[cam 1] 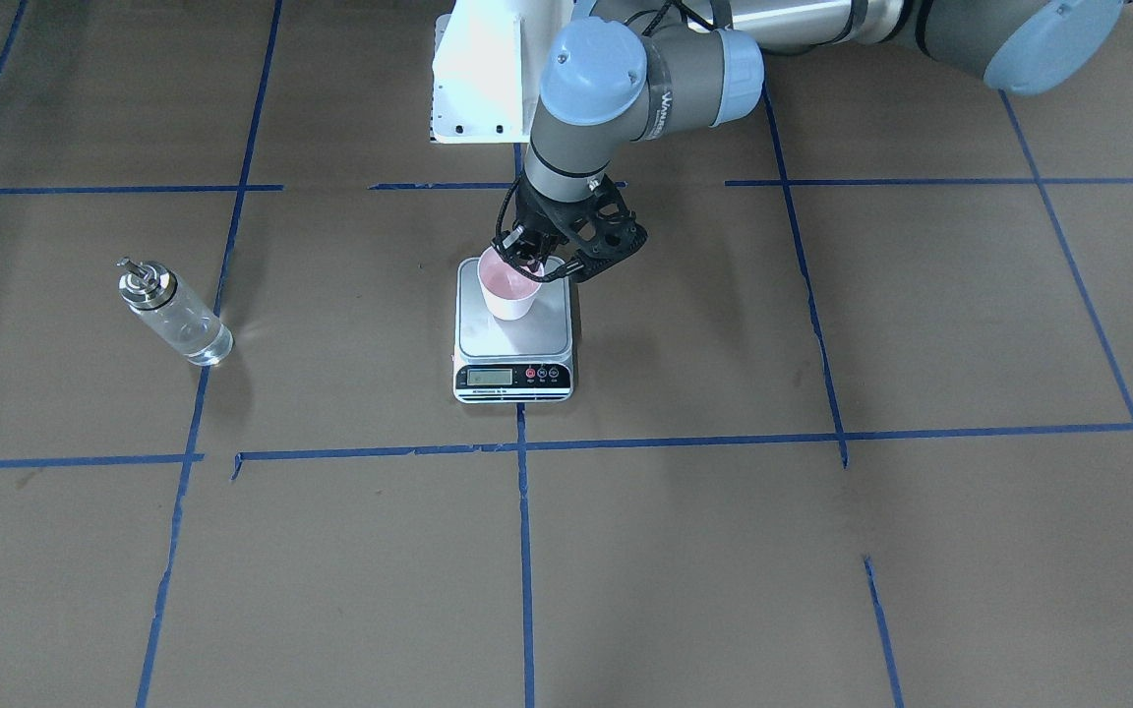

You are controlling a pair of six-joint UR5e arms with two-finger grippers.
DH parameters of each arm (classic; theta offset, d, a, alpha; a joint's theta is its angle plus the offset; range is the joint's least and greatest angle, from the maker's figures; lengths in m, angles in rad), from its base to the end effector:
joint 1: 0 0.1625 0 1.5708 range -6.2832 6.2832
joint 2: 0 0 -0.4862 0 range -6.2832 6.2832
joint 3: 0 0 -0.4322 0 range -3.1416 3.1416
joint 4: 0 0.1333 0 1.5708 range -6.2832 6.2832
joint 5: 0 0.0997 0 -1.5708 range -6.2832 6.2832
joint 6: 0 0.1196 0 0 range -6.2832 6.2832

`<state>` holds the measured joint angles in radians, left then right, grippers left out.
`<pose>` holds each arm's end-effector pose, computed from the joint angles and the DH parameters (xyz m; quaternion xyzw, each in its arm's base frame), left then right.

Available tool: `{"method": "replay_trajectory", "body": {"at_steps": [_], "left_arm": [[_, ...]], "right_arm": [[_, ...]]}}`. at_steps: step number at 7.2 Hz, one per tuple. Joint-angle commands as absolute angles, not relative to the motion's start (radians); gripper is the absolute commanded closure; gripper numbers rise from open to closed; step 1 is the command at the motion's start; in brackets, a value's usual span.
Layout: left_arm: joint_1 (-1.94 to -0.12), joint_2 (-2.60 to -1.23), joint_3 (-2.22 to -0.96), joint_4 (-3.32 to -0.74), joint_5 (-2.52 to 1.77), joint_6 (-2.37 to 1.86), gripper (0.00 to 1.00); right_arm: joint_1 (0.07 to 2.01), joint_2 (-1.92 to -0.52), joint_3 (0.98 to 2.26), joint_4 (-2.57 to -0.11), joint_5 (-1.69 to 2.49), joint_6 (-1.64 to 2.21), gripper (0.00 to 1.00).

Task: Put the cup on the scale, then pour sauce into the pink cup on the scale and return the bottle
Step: 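Lift the pink cup with the left gripper and lower it onto the scale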

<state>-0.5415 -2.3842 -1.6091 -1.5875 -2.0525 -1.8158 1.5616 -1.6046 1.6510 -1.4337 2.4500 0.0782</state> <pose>0.6311 -0.4705 0.1637 -0.1537 0.4360 -0.2449 0.8522 0.0363 -0.5276 0.6852 0.0643 -0.4270 -0.0079 0.9019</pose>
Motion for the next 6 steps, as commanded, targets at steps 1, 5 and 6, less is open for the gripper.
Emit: {"method": "replay_trajectory", "body": {"at_steps": [1, 5, 6], "left_arm": [[-0.543, -2.379, -1.608, -1.589, -2.052, -1.806, 0.64], [-0.555, -2.356, -1.733, -1.562, -2.059, -1.741, 0.0], [-0.561, -2.335, -1.82, -1.511, -2.059, -1.738, 0.0]], "right_arm": [[1.562, -1.6, 1.651, -1.434, 2.451, 0.078, 0.0], [1.562, -1.551, 1.666, -1.448, 2.457, 0.08, 0.0], [1.563, -1.572, 1.704, -1.45, 2.457, 0.084, 0.0]]}}
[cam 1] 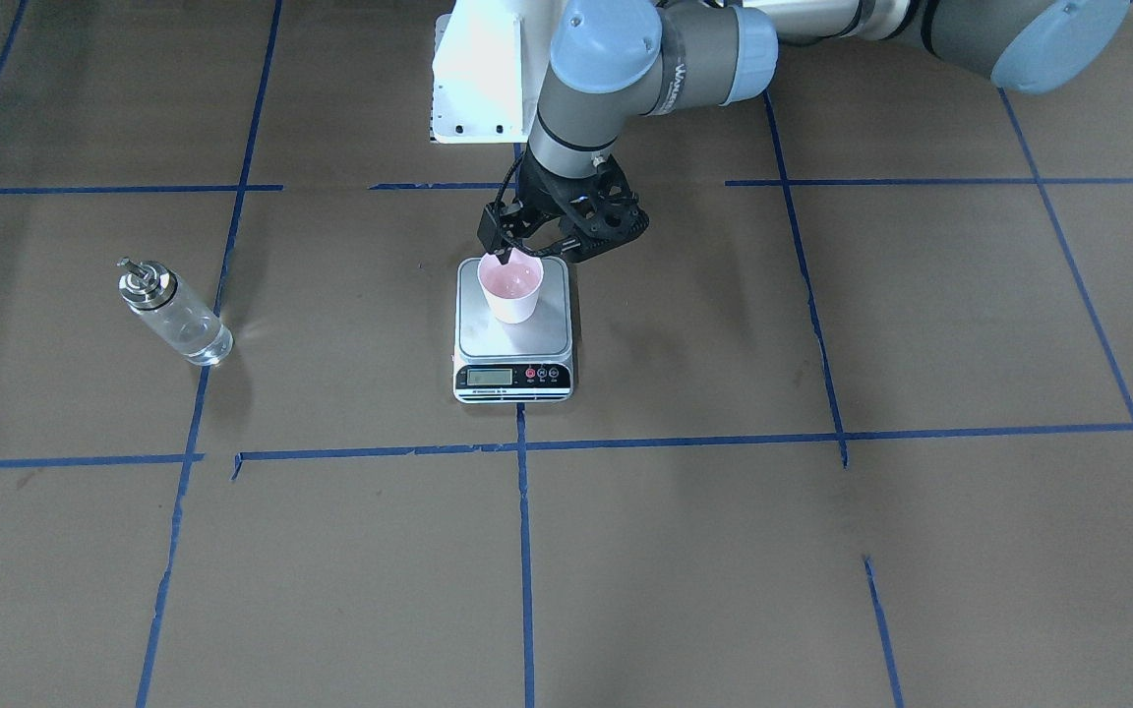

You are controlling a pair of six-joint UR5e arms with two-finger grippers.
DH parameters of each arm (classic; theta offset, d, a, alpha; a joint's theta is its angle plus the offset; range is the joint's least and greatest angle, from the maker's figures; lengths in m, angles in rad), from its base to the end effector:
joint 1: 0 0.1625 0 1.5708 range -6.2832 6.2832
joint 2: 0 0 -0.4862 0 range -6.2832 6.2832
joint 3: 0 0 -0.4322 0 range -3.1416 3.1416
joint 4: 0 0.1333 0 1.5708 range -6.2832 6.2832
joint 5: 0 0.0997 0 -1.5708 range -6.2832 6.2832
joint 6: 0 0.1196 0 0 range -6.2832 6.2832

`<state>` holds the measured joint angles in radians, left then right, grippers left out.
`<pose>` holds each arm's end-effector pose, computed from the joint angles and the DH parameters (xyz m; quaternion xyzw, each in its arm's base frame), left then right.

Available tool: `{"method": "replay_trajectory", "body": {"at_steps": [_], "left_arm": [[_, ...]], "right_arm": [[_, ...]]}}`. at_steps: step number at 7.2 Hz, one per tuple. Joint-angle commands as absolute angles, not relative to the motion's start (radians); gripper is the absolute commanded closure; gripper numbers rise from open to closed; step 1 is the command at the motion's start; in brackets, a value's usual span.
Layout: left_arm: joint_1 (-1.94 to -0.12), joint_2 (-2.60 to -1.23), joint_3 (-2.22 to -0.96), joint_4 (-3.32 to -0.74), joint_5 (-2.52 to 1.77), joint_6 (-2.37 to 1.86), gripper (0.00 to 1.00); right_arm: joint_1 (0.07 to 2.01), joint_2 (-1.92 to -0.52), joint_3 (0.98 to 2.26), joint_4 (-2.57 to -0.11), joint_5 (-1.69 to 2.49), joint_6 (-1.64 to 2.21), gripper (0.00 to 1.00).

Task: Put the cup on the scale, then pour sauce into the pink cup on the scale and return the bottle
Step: 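Release the cup and withdraw the left gripper while the right gripper approaches the bottle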

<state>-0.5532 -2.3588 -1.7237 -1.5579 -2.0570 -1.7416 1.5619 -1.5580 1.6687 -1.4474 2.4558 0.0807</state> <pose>0.5921 -0.4566 0.1397 -0.1288 0.4674 -0.2066 0.8499 0.0358 -0.5507 0.6515 0.0864 -0.4296 -0.0178 0.8987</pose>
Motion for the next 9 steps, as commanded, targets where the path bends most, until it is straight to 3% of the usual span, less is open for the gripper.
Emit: {"method": "replay_trajectory", "body": {"at_steps": [1, 4, 6, 7, 9], "left_arm": [[-0.569, -2.326, -1.894, -1.441, -2.06, -1.705, 0.0], [-0.696, -2.206, -2.032, -1.35, -2.062, -1.476, 0.0], [-0.758, -2.163, -2.06, -1.348, -2.062, -1.401, 0.0], [-0.784, -2.154, -2.08, -1.344, -2.066, -1.366, 0.0], [-0.819, -2.122, -2.103, -1.324, -2.105, -1.298, 0.0]], "right_arm": [[1.563, -1.673, 1.803, -1.442, 2.465, 0.089, 0.0], [1.44, -1.848, 2.213, -1.468, 2.47, 0.488, 0.0], [1.108, -1.842, 2.42, -1.46, 2.221, 0.941, 0.0], [0.878, -1.841, 2.475, -1.431, 1.999, 1.15, 0.0], [0.601, -1.842, 2.476, -1.336, 1.718, 1.366, 0.0]]}}
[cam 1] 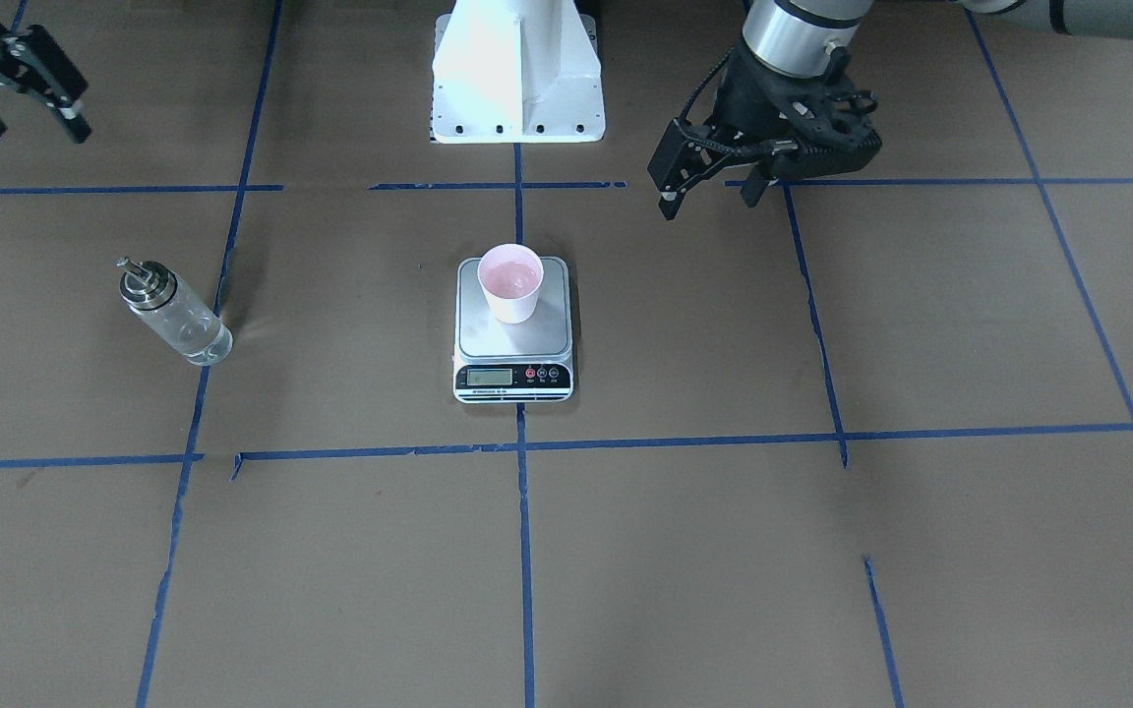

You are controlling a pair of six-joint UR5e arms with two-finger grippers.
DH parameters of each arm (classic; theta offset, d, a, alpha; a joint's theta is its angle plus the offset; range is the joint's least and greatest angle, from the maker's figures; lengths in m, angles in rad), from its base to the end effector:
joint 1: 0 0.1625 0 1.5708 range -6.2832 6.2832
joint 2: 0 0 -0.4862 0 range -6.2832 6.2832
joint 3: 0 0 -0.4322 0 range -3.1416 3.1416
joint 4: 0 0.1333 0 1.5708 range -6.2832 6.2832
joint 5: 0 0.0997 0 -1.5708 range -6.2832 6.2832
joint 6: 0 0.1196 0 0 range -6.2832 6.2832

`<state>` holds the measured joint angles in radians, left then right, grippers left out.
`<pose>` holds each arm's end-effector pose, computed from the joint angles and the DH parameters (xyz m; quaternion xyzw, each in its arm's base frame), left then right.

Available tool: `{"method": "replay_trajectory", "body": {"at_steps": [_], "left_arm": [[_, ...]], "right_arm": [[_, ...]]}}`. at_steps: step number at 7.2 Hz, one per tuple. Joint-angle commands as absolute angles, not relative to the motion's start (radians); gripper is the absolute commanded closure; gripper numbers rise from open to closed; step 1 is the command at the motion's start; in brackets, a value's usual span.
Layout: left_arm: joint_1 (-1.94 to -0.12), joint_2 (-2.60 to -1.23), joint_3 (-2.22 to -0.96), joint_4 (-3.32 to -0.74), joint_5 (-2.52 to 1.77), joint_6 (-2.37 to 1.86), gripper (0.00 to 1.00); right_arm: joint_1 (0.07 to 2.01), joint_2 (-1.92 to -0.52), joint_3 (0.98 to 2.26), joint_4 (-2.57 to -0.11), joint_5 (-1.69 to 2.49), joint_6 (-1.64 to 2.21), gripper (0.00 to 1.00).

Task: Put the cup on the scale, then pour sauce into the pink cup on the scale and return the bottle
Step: 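Release the cup and withdraw the left gripper while the right gripper approaches the bottle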

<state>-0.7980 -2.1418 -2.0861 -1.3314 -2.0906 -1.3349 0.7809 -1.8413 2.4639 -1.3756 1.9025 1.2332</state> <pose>0.3715 -0.4868 0.1832 -0.0074 0.4610 -0.1429 0.8758 -0.1977 -0.3288 0.3836 0.0796 -0.4128 0.1349 0.8973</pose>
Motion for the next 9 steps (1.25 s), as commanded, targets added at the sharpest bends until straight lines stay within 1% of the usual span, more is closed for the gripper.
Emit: {"method": "replay_trajectory", "body": {"at_steps": [1, 2, 3, 5, 6, 7, 8, 9], "left_arm": [[-0.831, -2.097, -2.114, -1.324, -2.105, -1.27, 0.0], [-0.851, -2.088, -2.117, -1.318, -2.106, -1.206, 0.0], [-0.86, -2.042, -2.141, -1.315, -2.105, -1.11, 0.0], [-0.931, -1.918, -2.187, -1.316, -2.105, -0.821, 0.0], [-0.969, -1.87, -2.187, -1.318, -2.103, -0.702, 0.0], [-1.009, -1.824, -2.187, -1.319, -2.097, -0.57, 0.0], [-1.058, -1.774, -2.181, -1.322, -2.098, -0.413, 0.0], [-1.095, -1.76, -2.172, -1.322, -2.097, -0.332, 0.0]], "right_arm": [[0.451, -1.842, 2.467, -1.336, 1.524, 1.435, 0.0], [0.343, -1.841, 2.427, -1.332, 1.35, 1.481, 0.0], [0.293, -1.832, 2.364, -1.31, 1.236, 1.489, 0.0], [0.293, -1.83, 2.21, -1.107, 1.148, 1.473, 0.0], [0.291, -1.83, 2.15, -1.057, 1.084, 1.442, 0.0], [0.291, -1.827, 2.138, -1.034, 1.06, 1.372, 0.0], [0.291, -1.806, 2.088, -1.01, 1.025, 1.356, 0.0], [0.291, -1.758, 2.032, -0.987, 0.975, 1.339, 0.0]]}}
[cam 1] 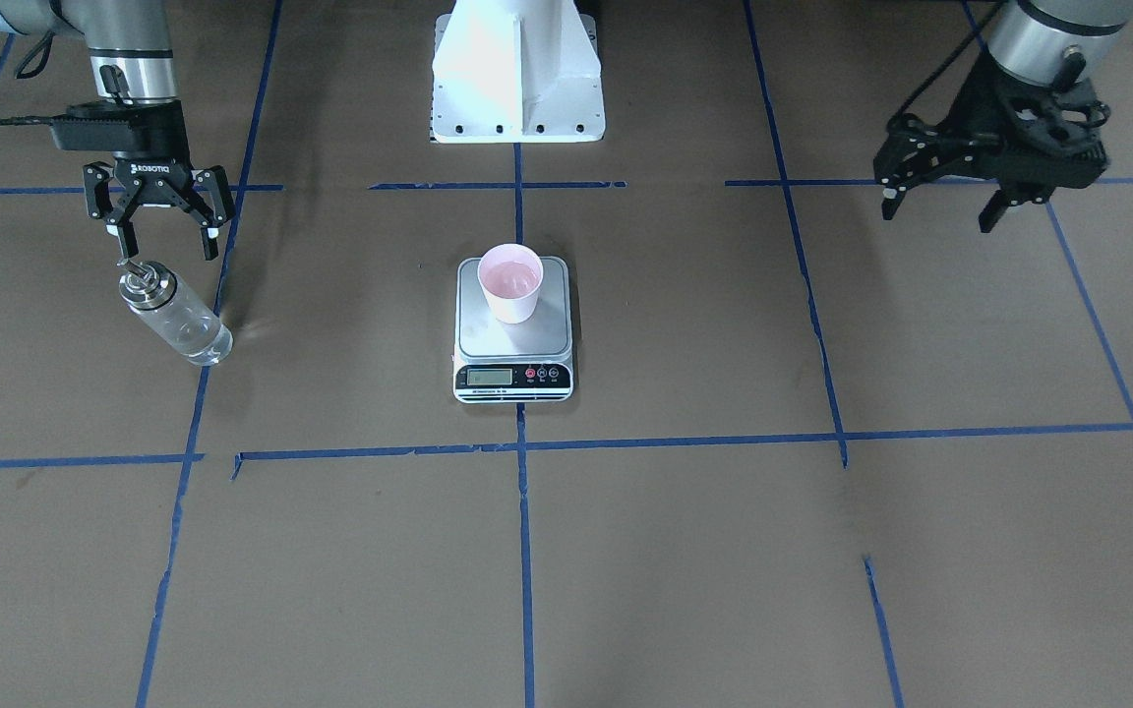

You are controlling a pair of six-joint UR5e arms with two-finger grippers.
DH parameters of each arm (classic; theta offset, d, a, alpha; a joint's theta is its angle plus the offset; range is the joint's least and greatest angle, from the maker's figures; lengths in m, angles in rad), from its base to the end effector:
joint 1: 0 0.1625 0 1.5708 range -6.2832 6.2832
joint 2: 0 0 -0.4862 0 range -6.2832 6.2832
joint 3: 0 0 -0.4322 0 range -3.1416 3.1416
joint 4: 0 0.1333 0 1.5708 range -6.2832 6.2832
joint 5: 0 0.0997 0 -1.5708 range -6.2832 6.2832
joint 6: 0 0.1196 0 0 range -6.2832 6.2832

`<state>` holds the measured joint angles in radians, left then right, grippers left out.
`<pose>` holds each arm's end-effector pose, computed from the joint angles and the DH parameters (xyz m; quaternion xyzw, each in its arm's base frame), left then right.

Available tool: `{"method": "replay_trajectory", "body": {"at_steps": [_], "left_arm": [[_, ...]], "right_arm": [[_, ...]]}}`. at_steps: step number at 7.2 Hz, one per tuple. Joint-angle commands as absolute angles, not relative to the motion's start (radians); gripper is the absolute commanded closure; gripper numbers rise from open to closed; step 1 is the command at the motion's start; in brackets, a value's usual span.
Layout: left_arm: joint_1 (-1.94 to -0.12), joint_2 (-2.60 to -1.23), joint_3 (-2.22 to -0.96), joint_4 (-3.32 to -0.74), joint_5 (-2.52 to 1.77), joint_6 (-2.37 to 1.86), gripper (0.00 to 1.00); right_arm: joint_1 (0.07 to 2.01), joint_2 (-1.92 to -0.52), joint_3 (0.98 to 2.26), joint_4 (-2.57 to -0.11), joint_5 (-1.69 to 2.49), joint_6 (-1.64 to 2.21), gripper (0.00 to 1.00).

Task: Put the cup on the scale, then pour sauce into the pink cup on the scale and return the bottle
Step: 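Close the right gripper around the glass bottle's neck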

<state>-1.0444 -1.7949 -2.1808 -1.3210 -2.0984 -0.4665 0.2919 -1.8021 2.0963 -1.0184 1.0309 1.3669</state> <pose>0.2074 -0.5024 0.3476 0.1256 0.3520 0.1028 0.9218 -0.3702 -0.3146 0.5037 0.3329 -0.3241 0.1481 0.8731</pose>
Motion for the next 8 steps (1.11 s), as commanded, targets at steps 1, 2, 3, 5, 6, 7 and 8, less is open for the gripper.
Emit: {"method": "replay_trajectory", "body": {"at_steps": [1, 2, 3, 5, 6, 7, 8], "left_arm": [[-1.106, -1.759, -2.158, -1.324, -2.097, -0.325, 0.0], [-1.108, -1.761, -2.148, -1.325, -2.097, -0.324, 0.0], [-1.108, -1.761, -2.146, -1.325, -2.097, -0.325, 0.0], [-1.108, -1.763, -2.146, -1.325, -2.098, -0.33, 0.0], [-1.108, -1.763, -2.146, -1.325, -2.097, -0.336, 0.0], [-1.108, -1.764, -2.146, -1.325, -2.097, -0.337, 0.0], [-1.108, -1.764, -2.146, -1.325, -2.097, -0.339, 0.0]], "right_arm": [[0.291, -1.741, 2.007, -0.986, 0.957, 1.332, 0.0], [0.291, -1.738, 1.994, -0.986, 0.941, 1.325, 0.0], [0.291, -1.738, 1.994, -0.986, 0.93, 1.324, 0.0], [0.29, -1.736, 1.97, -0.986, 0.919, 1.319, 0.0], [0.288, -1.736, 1.967, -0.986, 0.908, 1.319, 0.0], [0.288, -1.733, 1.951, -0.986, 0.901, 1.319, 0.0], [0.29, -1.695, 1.93, -0.985, 0.896, 1.318, 0.0]]}}
